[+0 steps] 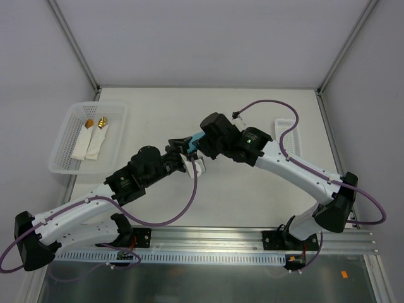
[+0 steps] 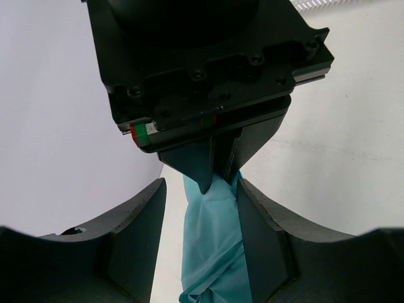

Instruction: Place the utensils on the paper napkin and roll it up

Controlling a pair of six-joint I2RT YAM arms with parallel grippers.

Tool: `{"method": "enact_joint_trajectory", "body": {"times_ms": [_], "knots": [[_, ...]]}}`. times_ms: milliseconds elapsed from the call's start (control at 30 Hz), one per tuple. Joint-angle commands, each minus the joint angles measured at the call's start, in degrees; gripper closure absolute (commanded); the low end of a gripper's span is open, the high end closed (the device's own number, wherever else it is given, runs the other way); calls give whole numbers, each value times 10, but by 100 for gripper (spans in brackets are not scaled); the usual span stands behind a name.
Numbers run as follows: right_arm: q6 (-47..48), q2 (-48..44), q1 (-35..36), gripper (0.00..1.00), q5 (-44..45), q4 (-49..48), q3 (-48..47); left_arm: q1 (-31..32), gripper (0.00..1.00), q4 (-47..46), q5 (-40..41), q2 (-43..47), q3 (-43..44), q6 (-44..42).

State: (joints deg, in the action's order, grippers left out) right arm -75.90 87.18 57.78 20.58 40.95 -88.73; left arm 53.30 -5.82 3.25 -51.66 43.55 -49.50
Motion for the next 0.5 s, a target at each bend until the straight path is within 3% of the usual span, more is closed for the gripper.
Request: {"method": "enact_joint_trajectory", "body": {"times_ms": [0, 467], "knots": [[-16, -23, 4, 100, 33, -3, -17, 9, 51, 1, 32, -8, -4, -23], [-21, -45, 1, 100, 46, -4, 0, 37, 50, 6, 118, -18, -23, -80]]}}
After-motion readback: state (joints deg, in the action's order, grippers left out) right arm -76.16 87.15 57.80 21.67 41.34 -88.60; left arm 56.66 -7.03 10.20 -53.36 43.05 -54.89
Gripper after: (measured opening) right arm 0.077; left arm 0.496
